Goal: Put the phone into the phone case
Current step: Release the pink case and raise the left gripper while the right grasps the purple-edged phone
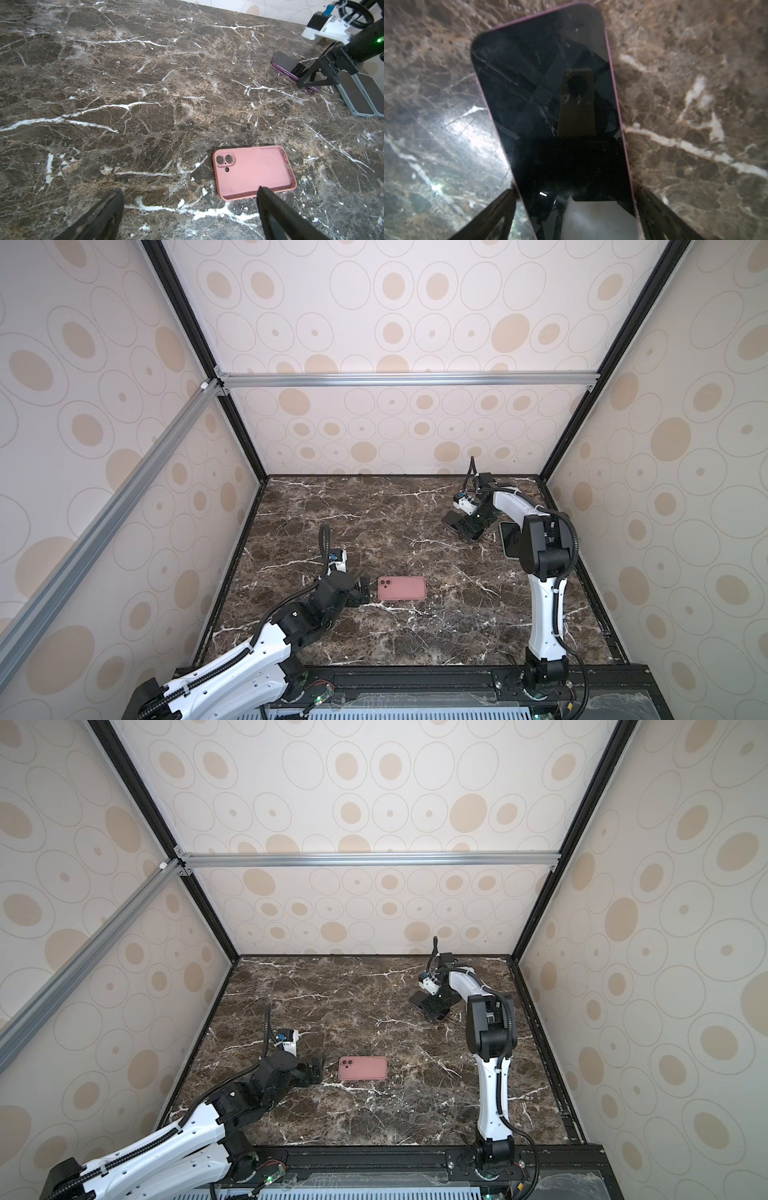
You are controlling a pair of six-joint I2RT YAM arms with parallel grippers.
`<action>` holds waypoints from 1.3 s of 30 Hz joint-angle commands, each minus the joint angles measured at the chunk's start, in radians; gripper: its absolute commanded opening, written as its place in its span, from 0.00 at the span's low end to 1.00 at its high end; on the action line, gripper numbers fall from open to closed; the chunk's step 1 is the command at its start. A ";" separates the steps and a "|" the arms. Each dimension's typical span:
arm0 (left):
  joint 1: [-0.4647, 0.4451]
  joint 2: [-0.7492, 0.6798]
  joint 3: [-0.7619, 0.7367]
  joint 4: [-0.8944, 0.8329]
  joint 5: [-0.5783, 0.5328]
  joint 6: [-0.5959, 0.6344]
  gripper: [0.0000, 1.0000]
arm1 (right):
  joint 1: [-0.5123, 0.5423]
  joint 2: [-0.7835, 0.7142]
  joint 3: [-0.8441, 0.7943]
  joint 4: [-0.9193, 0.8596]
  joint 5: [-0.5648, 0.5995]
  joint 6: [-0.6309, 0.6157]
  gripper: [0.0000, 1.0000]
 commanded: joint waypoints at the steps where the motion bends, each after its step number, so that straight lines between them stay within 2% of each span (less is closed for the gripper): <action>1: 0.004 -0.014 0.010 -0.028 -0.027 0.018 1.00 | 0.002 0.042 0.027 -0.082 -0.016 -0.023 0.90; 9: 0.005 -0.015 0.000 -0.008 -0.018 0.008 1.00 | 0.011 0.052 0.038 -0.127 -0.005 0.025 0.76; 21: 0.005 0.024 -0.002 0.042 0.014 0.006 1.00 | 0.064 -0.017 -0.118 -0.060 0.103 0.079 0.68; 24: 0.005 0.034 -0.001 0.051 0.021 0.004 1.00 | 0.071 -0.036 -0.141 -0.047 0.102 0.099 0.59; 30: 0.005 0.037 -0.001 0.063 0.031 0.004 0.99 | 0.076 -0.100 -0.201 -0.022 0.058 0.141 0.44; 36: 0.007 0.054 -0.003 0.132 0.084 -0.007 0.97 | 0.079 -0.258 -0.349 0.091 -0.079 0.208 0.22; 39: 0.007 0.099 0.010 0.180 0.123 -0.011 0.96 | 0.089 -0.342 -0.424 0.154 -0.128 0.240 0.18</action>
